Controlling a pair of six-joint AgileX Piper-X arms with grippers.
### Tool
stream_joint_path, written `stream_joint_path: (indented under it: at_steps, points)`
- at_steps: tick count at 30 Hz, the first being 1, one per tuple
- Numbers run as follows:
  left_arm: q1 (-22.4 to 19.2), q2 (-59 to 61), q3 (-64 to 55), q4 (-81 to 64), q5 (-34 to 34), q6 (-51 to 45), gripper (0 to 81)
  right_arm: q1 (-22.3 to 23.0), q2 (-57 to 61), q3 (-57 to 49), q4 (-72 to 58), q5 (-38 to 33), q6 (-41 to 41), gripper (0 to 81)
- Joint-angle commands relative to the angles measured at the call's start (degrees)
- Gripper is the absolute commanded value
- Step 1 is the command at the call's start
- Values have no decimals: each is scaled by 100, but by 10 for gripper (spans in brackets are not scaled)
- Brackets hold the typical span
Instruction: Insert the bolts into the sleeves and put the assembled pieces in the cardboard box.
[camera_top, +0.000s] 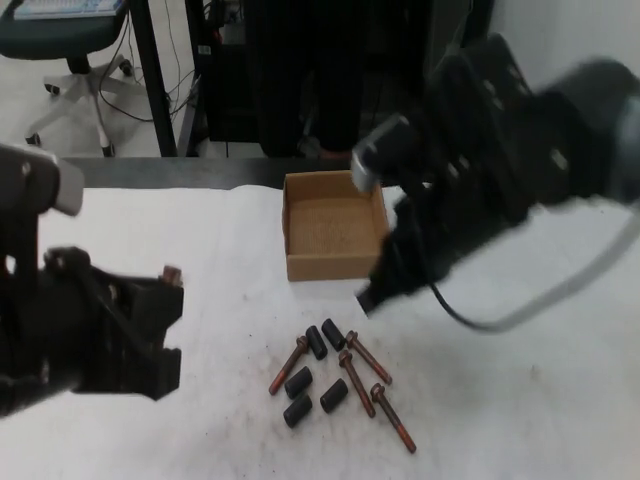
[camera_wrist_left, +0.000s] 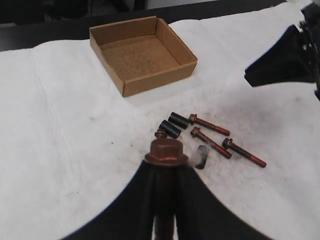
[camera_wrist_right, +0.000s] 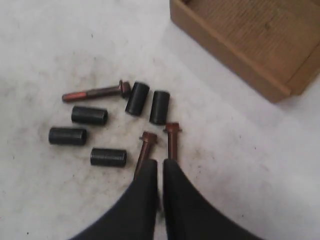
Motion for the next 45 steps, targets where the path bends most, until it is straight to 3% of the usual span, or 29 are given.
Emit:
stream_joint_path:
  at_steps: [1,3,5,21,24,29,45]
  points:
    - [17,-57,31,-78,50,-147,0,13,489,-671,278,-1,41,204]
    - [17,-57,31,-78,50,-147,0,13,807,-990,397,10,41,277]
    - [17,-57,31,-78,50,-147,0,13,1128,-1228,565,14,41,301]
    - [17,-57,29,-78,50,7,0,450,2144,-1397,628,41,30,300]
    - [17,-57,29,-78,50,7,0,453,2196,-1397,536,65,30,300]
    - [17,-57,29,-78,50,7,0,431,2200,-1397,479,735,-407,300]
    - [17,-57,29,-78,50,7,0,402,2218,-1397,-51,753,-437,300]
